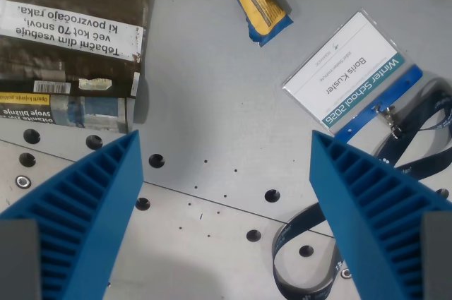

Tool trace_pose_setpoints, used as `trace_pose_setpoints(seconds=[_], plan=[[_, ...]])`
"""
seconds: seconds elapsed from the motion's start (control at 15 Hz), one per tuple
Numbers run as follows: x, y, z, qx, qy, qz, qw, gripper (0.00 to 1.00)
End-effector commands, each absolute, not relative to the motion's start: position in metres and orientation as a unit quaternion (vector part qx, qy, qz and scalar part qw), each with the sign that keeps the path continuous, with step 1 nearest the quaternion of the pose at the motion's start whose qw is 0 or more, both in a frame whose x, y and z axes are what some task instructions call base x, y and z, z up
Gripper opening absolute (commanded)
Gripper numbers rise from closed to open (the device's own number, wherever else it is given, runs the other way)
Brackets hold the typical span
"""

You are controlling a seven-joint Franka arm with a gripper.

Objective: Move above the blue bag

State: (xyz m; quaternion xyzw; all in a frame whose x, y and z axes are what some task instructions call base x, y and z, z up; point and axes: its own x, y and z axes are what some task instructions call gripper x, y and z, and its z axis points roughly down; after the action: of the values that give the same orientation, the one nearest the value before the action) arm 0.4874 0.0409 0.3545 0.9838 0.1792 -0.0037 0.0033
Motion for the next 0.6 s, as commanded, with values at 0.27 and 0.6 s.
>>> trace_pose_setpoints(seconds=[0.27,0.6], plan=[[0.4875,0.0409,0.3570,0.984,0.180,-0.001,0.004,1.00],[0.4884,0.0410,0.3544,0.980,0.198,0.001,0.003,1.00]])
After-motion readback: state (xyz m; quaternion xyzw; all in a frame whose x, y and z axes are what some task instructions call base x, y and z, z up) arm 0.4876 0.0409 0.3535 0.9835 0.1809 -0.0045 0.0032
